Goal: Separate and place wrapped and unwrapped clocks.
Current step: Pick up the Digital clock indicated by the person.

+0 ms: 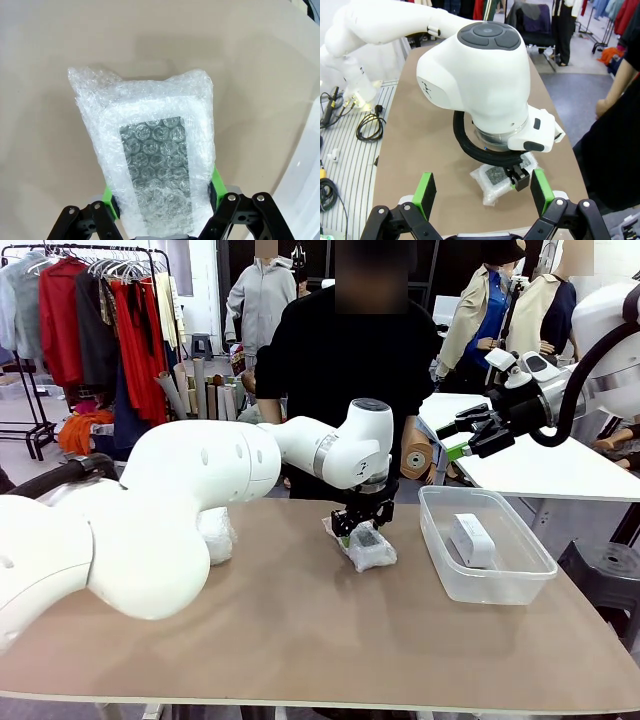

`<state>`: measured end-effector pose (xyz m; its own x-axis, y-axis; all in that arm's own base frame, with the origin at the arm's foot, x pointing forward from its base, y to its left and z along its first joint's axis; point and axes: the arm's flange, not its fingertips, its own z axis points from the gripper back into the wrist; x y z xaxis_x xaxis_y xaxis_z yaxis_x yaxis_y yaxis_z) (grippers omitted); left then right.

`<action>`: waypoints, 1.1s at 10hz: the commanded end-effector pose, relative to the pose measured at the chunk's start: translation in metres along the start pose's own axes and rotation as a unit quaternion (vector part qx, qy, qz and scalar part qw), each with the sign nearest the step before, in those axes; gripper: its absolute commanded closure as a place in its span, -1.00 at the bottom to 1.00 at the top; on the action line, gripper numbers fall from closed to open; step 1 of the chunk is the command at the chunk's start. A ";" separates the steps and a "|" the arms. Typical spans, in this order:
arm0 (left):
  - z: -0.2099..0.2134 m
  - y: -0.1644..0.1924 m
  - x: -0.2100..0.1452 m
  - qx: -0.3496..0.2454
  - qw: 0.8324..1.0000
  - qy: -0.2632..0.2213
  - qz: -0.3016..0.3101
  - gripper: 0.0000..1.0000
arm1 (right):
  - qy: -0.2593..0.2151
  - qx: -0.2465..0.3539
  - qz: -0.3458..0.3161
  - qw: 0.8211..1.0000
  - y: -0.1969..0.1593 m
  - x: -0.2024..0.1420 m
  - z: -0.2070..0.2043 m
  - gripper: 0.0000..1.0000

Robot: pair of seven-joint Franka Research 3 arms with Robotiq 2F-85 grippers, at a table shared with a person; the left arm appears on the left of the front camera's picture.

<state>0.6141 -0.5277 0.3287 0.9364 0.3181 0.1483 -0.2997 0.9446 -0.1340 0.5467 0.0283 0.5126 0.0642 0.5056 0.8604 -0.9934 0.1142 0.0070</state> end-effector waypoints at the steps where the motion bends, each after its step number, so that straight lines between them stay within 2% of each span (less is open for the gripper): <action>1: 0.018 0.005 -0.008 0.012 1.000 -0.005 -0.028 0.92 | 0.001 -0.001 0.001 1.000 0.000 0.001 0.001 -1.00; 2: 0.026 0.008 -0.013 0.021 0.999 -0.004 -0.039 1.00 | 0.001 -0.001 0.001 1.000 0.000 0.001 0.001 -1.00; 4: 0.058 0.019 -0.028 0.024 0.997 -0.012 -0.074 1.00 | 0.001 -0.001 0.001 1.000 0.000 0.001 0.001 -1.00; 7: 0.108 0.037 -0.052 0.083 0.987 -0.045 -0.133 1.00 | 0.001 -0.001 0.001 1.000 0.000 0.001 0.001 -1.00; 8: 0.128 0.046 -0.059 0.077 0.982 -0.045 -0.168 1.00 | 0.001 -0.001 0.001 1.000 0.000 0.001 0.001 -1.00; 11: 0.170 0.065 -0.077 0.012 0.963 -0.009 -0.268 1.00 | 0.001 -0.001 0.001 1.000 0.000 0.001 0.001 -1.00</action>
<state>0.5100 -0.5075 0.4777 0.9629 -0.1493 0.2248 0.1442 0.9888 0.0391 0.5468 0.0283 0.5124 0.0645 0.5055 0.8604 -0.9934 0.1143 0.0073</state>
